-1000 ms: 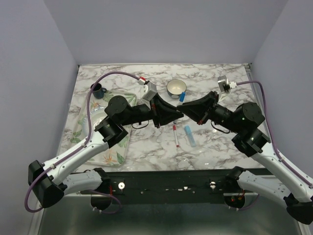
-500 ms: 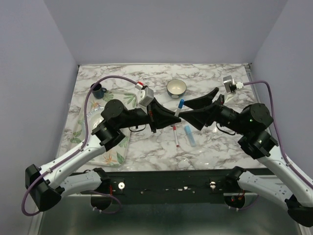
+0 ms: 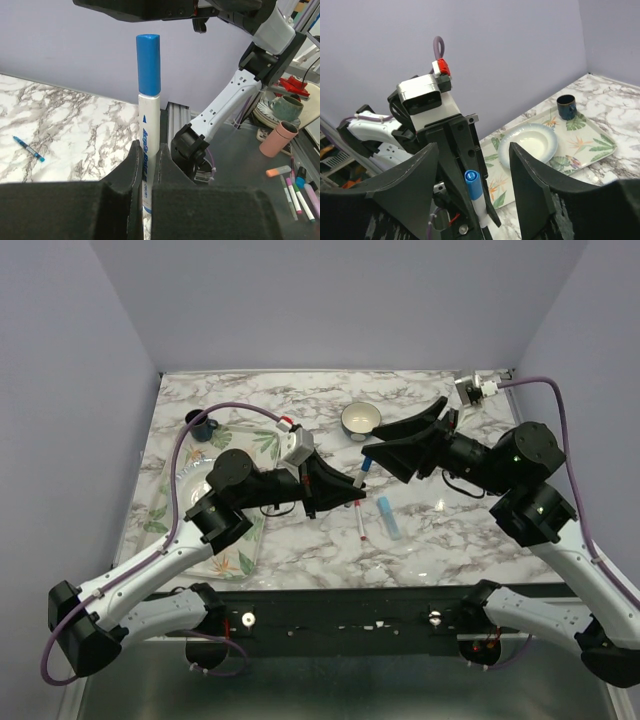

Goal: Insert the pens into the pen caps

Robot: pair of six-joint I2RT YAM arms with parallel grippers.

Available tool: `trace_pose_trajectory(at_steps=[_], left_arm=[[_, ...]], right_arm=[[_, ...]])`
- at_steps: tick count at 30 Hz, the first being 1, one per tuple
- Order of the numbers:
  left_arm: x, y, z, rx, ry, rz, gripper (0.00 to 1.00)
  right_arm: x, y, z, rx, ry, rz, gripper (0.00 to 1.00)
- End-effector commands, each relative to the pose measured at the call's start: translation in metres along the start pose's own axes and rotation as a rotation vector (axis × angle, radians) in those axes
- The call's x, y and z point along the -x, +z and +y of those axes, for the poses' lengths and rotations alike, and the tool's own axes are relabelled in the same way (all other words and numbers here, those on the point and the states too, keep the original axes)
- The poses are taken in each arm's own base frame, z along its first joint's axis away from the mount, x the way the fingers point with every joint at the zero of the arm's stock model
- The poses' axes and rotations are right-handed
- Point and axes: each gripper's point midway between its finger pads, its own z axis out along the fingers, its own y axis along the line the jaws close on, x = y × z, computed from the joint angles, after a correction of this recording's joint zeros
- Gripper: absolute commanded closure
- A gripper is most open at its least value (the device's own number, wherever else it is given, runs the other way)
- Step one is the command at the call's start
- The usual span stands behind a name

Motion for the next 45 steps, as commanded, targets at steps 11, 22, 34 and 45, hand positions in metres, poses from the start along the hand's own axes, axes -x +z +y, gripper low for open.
trace_pose_trajectory(at_steps=[11, 22, 34, 45], left_arm=[[-0.009, 0.002, -0.003, -0.029, -0.017, 0.033, 1.00], [-0.010, 0.004, -0.001, -0.030, -0.028, 0.042, 1.00], [-0.007, 0.006, -0.003, -0.041, -0.047, 0.036, 1.00], [0.040, 0.014, -0.023, -0.107, -0.103, -0.061, 1.00]], right_arm=[[-0.015, 0.004, -0.010, -0.018, -0.023, 0.056, 0.46], [-0.033, 0.002, -0.013, -0.018, 0.002, 0.081, 0.46], [-0.050, 0.000, -0.014, 0.003, 0.029, 0.091, 0.77], [-0.092, -0.015, -0.022, 0.017, 0.009, 0.158, 0.99]])
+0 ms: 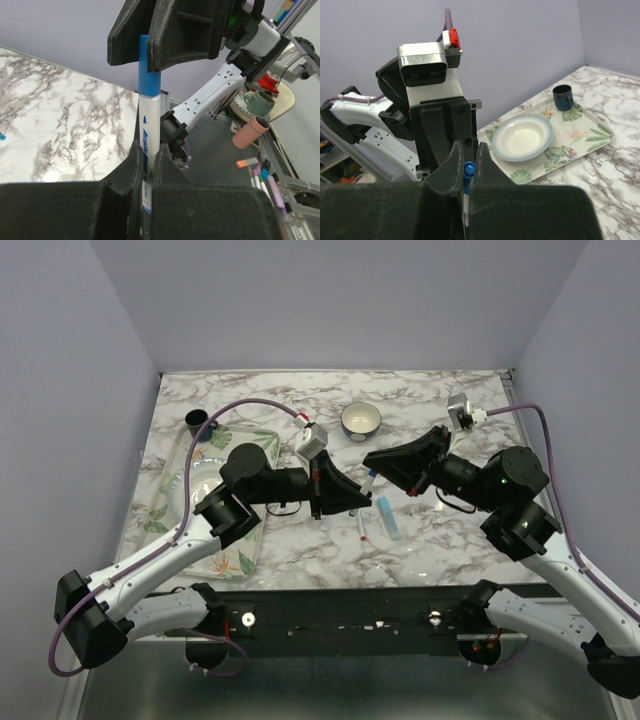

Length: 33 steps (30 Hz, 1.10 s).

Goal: Insert the pens into the pen caps

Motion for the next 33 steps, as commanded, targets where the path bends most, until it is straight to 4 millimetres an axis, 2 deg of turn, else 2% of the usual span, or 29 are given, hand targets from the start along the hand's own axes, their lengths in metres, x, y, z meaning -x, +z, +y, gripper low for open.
trace_pose_trajectory(at_steps=[1, 4, 13, 19, 24, 26, 29, 31, 33], left_arm=[[0.058, 0.003, -0.039, -0.121, 0.044, -0.131, 1.00], [0.068, 0.004, -0.045, -0.137, 0.057, -0.143, 1.00], [0.085, 0.008, -0.021, 0.018, 0.164, -0.127, 1.00], [0.105, 0.015, -0.025, 0.005, 0.197, -0.154, 1.00], [0.122, 0.023, -0.019, 0.036, 0.241, -0.165, 1.00], [0.128, 0.026, -0.022, 0.019, 0.230, -0.169, 1.00], [0.137, 0.028, -0.031, -0.017, 0.220, -0.191, 1.00], [0.139, 0.027, -0.033, -0.020, 0.227, -0.203, 1.00], [0.139, 0.026, -0.034, -0.020, 0.226, -0.203, 1.00]], right_arm=[[-0.047, -0.008, -0.003, 0.025, 0.012, 0.129, 0.99], [-0.064, -0.013, 0.002, 0.065, 0.051, 0.193, 0.99], [-0.098, -0.033, 0.006, 0.061, 0.147, 0.316, 0.99], [-0.127, -0.039, 0.018, 0.139, 0.238, 0.399, 0.99], [-0.137, -0.048, 0.026, 0.184, 0.256, 0.375, 0.99], [-0.136, -0.048, 0.029, 0.207, 0.259, 0.365, 0.99], [-0.146, -0.050, 0.026, 0.208, 0.258, 0.390, 0.99], [-0.152, -0.050, 0.023, 0.191, 0.270, 0.402, 0.99], [-0.154, -0.052, 0.027, 0.213, 0.296, 0.414, 0.99]])
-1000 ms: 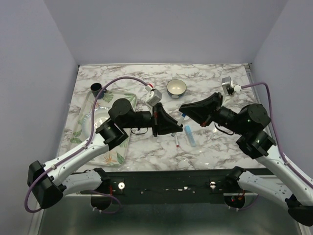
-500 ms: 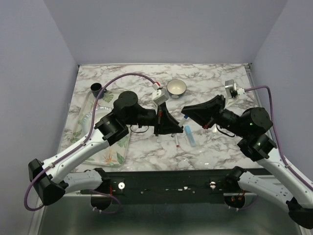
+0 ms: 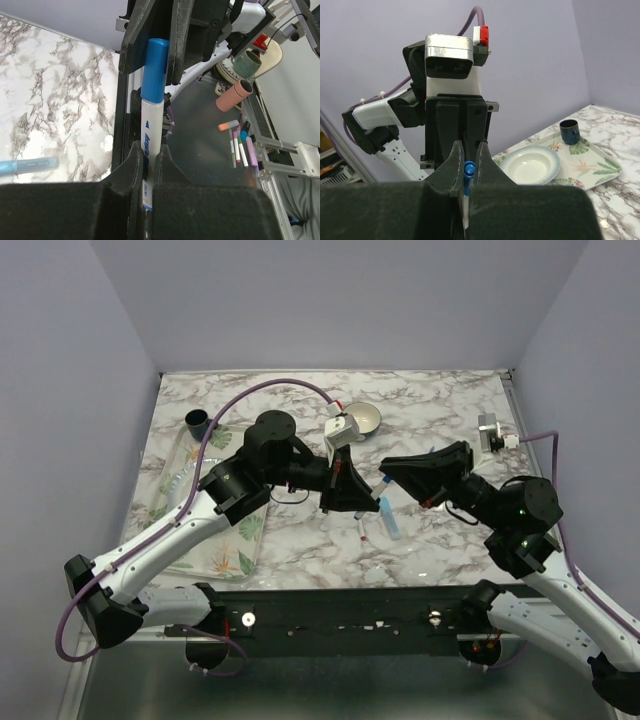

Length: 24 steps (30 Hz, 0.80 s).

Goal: Insert the pens into the pen caps

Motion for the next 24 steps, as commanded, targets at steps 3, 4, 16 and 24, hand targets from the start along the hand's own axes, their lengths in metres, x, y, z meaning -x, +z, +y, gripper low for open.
trace_pose_trajectory(at_steps=[3, 4, 16, 24], left_arm=[[0.131, -0.019, -0.026, 0.047, 0.303, -0.428, 1.00], [0.131, -0.019, -0.026, 0.049, 0.316, -0.424, 1.00], [0.137, -0.023, -0.019, 0.136, 0.416, -0.357, 1.00], [0.132, -0.020, -0.019, 0.105, 0.403, -0.353, 1.00]], right_arm=[[-0.148, -0.053, 0.031, 0.171, 0.383, 0.578, 0.99], [-0.147, -0.053, 0.034, 0.186, 0.391, 0.586, 0.99], [-0.173, -0.078, 0.039, 0.116, 0.480, 0.777, 0.99], [-0.169, -0.075, 0.036, 0.090, 0.423, 0.754, 0.99]])
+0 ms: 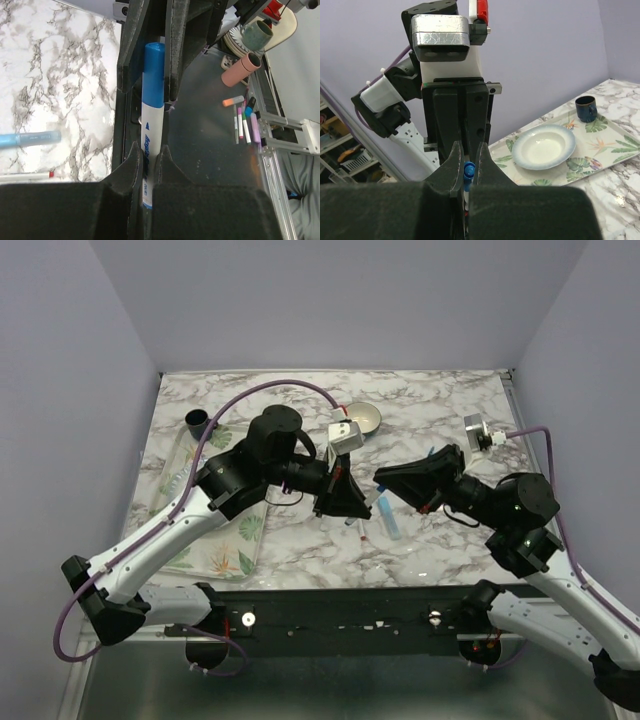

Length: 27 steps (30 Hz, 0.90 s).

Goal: Insert the pens into the pen caps

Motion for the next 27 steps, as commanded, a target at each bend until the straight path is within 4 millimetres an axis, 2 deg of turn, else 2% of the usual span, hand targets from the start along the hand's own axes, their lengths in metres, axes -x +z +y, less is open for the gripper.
trace_pose_trajectory(at_steps=[1, 4, 5, 6, 7, 8, 9, 11, 12, 14, 15, 18, 19, 23, 25, 26, 27], left_arm=[[0.143, -0.026, -0.013, 0.098, 0.379, -0.478, 1.00], [0.130, -0.022, -0.007, 0.101, 0.355, -0.443, 1.00], [0.124, -0.022, -0.004, 0.108, 0.341, -0.437, 1.00], [0.108, -0.020, 0.001, 0.112, 0.317, -0.416, 1.00], [0.100, -0.019, 0.003, 0.113, 0.310, -0.412, 1.00], [0.092, -0.020, 0.007, 0.120, 0.288, -0.409, 1.00], [0.072, -0.019, 0.013, 0.134, 0.261, -0.391, 1.00], [0.054, -0.019, 0.019, 0.150, 0.234, -0.378, 1.00], [0.035, -0.018, 0.026, 0.163, 0.207, -0.357, 1.00], [0.020, -0.019, 0.032, 0.184, 0.167, -0.353, 1.00], [0.005, -0.019, 0.038, 0.203, 0.126, -0.343, 1.00], [-0.017, -0.021, 0.051, 0.261, 0.030, -0.333, 1.00], [-0.032, -0.023, 0.070, 0.347, -0.031, -0.324, 0.98], [-0.069, -0.027, 0.117, 0.560, -0.266, -0.310, 0.93], [-0.090, -0.021, 0.133, 0.612, -0.343, -0.256, 0.94], [-0.095, -0.022, 0.143, 0.663, -0.377, -0.255, 0.94], [-0.109, -0.017, 0.156, 0.696, -0.433, -0.219, 0.93]], right_arm=[[-0.153, -0.054, 0.017, 0.057, 0.337, 0.635, 0.99], [-0.135, -0.045, 0.009, -0.020, 0.306, 0.538, 0.99], [-0.121, -0.041, 0.009, -0.038, 0.292, 0.501, 0.99], [-0.106, -0.036, 0.000, -0.115, 0.275, 0.434, 0.93], [-0.092, -0.033, -0.002, -0.143, 0.262, 0.385, 0.87], [-0.069, -0.028, 0.001, -0.162, 0.241, 0.316, 0.79], [-0.049, -0.024, -0.008, -0.229, 0.233, 0.233, 0.65], [-0.016, -0.022, -0.002, -0.234, 0.203, 0.115, 0.53], [0.004, -0.023, -0.004, -0.265, 0.192, 0.043, 0.41], [0.026, -0.025, -0.001, -0.268, 0.177, -0.040, 0.32], [0.033, -0.026, -0.004, -0.291, 0.174, -0.072, 0.24], [0.034, -0.031, -0.009, -0.331, 0.180, -0.080, 0.09], [0.028, -0.033, -0.013, -0.350, 0.191, -0.067, 0.02], [-0.011, -0.052, -0.043, -0.507, 0.263, 0.007, 0.00], [-0.018, -0.061, -0.049, -0.547, 0.281, 0.002, 0.00], [-0.029, -0.068, -0.056, -0.583, 0.289, 0.025, 0.00], [-0.028, -0.075, -0.062, -0.630, 0.308, 0.000, 0.00]])
